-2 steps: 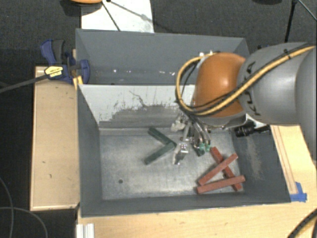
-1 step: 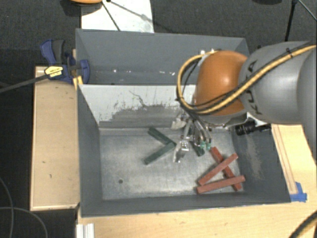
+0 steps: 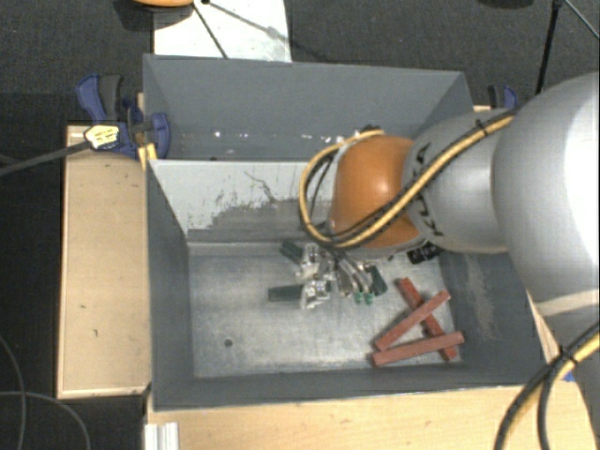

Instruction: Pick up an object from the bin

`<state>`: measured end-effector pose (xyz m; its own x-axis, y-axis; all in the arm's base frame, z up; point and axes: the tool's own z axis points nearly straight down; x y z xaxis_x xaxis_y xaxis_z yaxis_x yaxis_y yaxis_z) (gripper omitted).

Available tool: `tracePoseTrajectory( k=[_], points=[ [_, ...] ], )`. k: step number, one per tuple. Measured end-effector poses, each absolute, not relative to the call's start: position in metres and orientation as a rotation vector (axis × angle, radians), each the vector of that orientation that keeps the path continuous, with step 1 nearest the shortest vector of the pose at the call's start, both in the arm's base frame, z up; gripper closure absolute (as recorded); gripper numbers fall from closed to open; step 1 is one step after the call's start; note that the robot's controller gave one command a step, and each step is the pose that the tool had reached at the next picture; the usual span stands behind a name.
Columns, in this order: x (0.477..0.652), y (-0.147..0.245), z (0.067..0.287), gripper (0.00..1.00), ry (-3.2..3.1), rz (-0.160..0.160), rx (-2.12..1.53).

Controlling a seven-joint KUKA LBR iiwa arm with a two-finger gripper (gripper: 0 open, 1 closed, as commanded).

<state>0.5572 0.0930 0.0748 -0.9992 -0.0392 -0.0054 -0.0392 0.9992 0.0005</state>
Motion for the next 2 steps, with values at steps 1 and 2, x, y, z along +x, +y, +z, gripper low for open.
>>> tracePoseTrajectory(
  k=[1,2],
  points=[
    [0.557,0.093,0.075,1.0,3.136,0.001,-0.061],
    [0.564,0.08,0.241,1.0,3.135,0.002,-0.003]
  ],
)
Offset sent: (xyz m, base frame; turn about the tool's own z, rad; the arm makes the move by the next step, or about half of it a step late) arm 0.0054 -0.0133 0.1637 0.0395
